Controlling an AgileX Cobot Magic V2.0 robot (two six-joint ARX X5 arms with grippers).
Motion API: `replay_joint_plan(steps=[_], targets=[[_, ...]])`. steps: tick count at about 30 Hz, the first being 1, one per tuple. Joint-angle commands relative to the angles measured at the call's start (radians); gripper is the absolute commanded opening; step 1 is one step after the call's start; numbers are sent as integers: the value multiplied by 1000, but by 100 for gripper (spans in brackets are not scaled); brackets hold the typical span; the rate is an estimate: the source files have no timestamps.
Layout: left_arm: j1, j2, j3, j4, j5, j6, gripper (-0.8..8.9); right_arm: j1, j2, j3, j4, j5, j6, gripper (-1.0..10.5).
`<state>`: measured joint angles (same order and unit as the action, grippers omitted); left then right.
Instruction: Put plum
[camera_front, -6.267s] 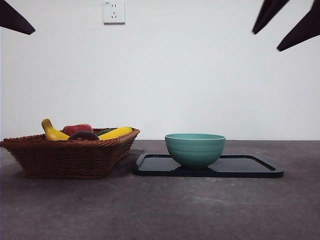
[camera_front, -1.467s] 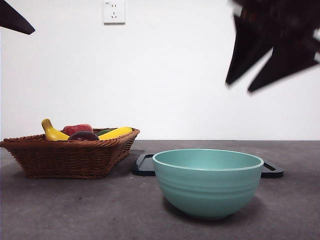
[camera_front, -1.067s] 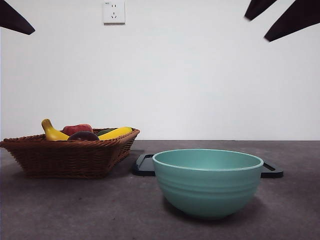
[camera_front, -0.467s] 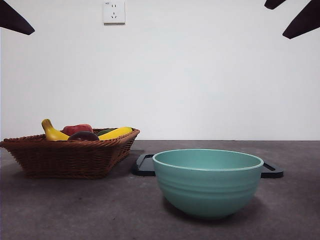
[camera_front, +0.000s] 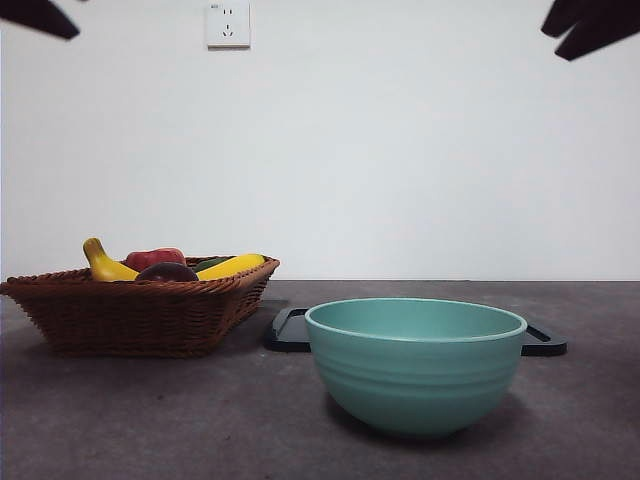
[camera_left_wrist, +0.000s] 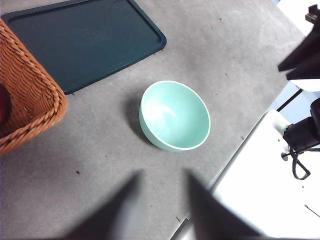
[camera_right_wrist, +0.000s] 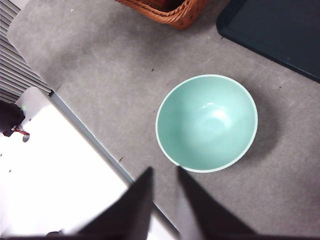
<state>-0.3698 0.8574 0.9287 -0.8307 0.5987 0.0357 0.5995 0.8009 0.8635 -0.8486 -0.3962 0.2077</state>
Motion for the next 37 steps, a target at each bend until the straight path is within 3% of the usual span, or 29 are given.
replay_joint_plan(steps=[1, 29, 33, 37], targets=[[-5, 5, 18, 8, 4, 1, 7, 7, 8, 18, 8, 5, -15, 5], [-5, 3, 18, 8, 4, 2, 7, 7, 8, 18, 14, 4, -16, 5], [23, -28, 18, 74, -16, 69, 7, 7, 7, 18, 14, 4, -16, 5], [98, -95, 4, 278, -88, 89, 7, 7, 7, 18, 15, 4, -16, 5]])
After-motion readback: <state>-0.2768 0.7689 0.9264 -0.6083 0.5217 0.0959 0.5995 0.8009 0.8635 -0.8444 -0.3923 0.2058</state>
